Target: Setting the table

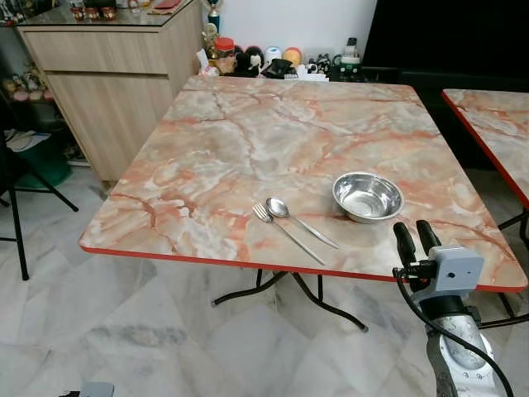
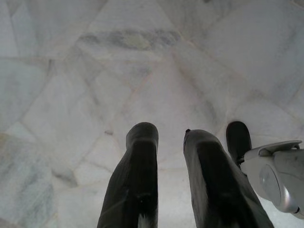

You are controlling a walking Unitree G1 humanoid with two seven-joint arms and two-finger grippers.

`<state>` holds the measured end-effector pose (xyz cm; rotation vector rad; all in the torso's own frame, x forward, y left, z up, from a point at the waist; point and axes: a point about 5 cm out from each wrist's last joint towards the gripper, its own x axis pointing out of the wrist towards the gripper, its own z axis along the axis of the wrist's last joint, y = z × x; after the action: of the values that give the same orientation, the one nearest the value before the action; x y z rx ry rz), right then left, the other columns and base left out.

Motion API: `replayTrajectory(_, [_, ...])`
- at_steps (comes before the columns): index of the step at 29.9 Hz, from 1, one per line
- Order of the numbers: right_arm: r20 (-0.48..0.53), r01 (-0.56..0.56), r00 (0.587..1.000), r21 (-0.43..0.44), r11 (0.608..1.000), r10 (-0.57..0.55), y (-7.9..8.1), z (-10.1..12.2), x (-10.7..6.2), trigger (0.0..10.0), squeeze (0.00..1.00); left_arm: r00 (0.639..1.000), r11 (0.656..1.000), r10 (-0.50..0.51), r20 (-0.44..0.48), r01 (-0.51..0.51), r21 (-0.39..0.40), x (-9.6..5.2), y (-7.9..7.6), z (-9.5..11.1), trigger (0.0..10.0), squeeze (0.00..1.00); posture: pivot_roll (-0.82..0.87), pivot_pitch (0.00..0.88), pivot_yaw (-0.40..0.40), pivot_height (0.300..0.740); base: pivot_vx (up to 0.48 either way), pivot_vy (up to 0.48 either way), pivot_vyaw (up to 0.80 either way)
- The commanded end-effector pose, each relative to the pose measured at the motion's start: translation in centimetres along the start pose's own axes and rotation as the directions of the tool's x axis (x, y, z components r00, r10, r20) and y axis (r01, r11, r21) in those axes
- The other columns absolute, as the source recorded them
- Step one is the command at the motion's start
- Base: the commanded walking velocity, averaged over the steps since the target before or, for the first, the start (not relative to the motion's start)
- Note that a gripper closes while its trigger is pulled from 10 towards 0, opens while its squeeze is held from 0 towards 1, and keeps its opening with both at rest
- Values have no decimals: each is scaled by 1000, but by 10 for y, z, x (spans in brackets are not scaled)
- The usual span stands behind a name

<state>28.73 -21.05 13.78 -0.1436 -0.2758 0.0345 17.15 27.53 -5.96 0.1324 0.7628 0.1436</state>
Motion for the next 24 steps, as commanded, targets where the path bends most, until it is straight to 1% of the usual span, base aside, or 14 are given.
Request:
replayTrajectory(1, [-1,1,1000,-2,1000,-1,0,0,1,10000,0,1000,1000,5,-15,-6,-6,-2,4,-4,10000,0,-15,130,19,740,244,0,0])
replayTrajectory(21, [-4,13,1000,11,1000,-13,0,-2,-1,10000,0,1000,1000,-4,-11,4,14,-1,4,-2,10000,0,-16,103,26,740,294,0,0])
replayTrajectory(24, [-4,18,1000,16,1000,-18,1,-2,-2,10000,0,1000,1000,-1,-14,2,27,-1,5,-2,10000,0,-19,99,26,740,165,0,0])
